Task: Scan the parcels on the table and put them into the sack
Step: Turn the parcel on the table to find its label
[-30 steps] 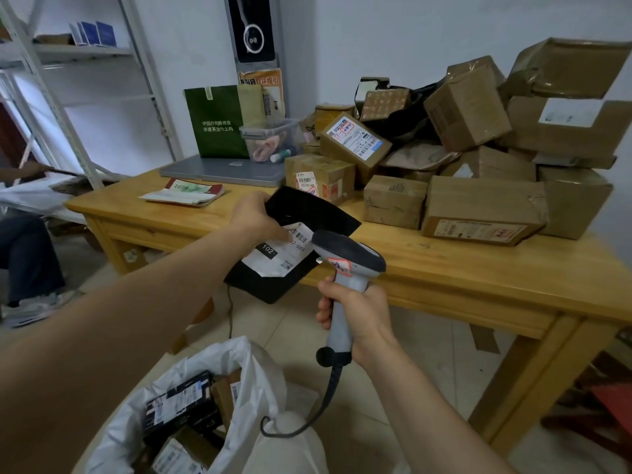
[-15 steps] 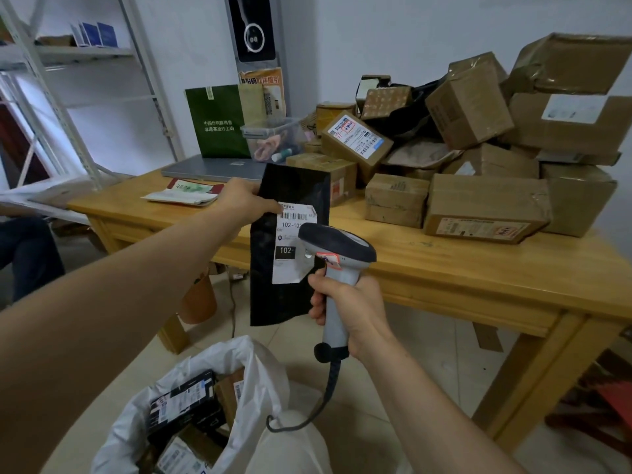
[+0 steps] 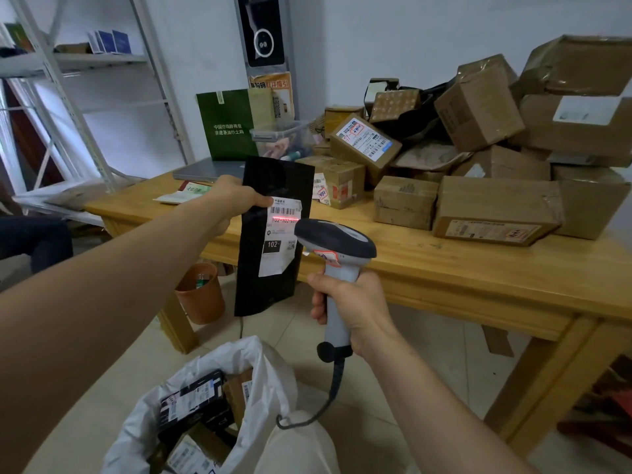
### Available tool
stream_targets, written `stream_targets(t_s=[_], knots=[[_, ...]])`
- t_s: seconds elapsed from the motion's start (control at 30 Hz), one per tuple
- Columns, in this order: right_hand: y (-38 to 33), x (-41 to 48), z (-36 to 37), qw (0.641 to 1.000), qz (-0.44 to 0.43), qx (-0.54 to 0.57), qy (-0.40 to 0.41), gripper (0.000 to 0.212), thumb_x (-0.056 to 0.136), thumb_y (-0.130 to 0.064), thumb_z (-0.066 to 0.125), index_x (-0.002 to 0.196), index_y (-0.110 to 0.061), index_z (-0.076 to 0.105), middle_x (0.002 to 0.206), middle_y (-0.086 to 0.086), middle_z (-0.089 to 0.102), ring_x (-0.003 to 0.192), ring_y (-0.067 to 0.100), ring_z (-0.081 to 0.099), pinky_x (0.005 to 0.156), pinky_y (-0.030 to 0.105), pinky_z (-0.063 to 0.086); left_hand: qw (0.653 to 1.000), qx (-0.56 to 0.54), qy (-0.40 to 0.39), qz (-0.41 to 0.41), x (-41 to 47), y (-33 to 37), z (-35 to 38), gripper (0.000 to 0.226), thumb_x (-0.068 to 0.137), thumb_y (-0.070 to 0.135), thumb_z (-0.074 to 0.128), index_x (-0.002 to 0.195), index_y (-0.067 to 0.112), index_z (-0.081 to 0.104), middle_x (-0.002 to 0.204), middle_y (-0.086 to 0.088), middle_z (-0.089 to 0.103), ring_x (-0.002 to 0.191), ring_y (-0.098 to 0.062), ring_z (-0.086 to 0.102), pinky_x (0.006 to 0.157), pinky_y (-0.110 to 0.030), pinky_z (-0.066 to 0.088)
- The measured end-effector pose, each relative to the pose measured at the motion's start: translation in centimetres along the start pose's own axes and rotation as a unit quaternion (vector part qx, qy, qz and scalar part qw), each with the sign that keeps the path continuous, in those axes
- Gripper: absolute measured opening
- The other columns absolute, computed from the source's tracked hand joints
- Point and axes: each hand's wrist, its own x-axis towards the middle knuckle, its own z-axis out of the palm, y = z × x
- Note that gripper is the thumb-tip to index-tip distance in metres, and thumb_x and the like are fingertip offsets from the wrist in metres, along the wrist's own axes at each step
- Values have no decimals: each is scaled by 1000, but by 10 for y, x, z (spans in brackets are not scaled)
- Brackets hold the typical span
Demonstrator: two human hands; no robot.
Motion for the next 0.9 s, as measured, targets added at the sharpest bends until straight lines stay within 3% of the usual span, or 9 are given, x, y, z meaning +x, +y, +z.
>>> stream_targets(t_s=[0.3,0.43,0.9], knots=[[-3,-1,7,1000,-10,-11,-13,12,85,-6,67,76,-7,60,55,5,56,43,13,53,46,25,47,1000,3,8,-1,-4,-3,-6,46,86,14,69,128,6,51,125,-11,59,114,-26,51,95,-38,39],[-2,-1,8,1000,-12,-11,-13,13,85,-6,68,75,-7,60,54,4,56,42,12,54,46,24,47,1000,2,5,-1,-2,-4,-9,43,85,13,69,125,7,53,113,-9,61,98,-20,49,90,-36,39],[1,2,17,999,-16,-14,-33,12,85,-5,67,76,-7,60,53,4,56,41,13,53,45,24,46,1000,-21,6,-3,5,-17,-20,44,88,12,65,130,8,50,105,-4,54,89,-16,47,83,-30,35]])
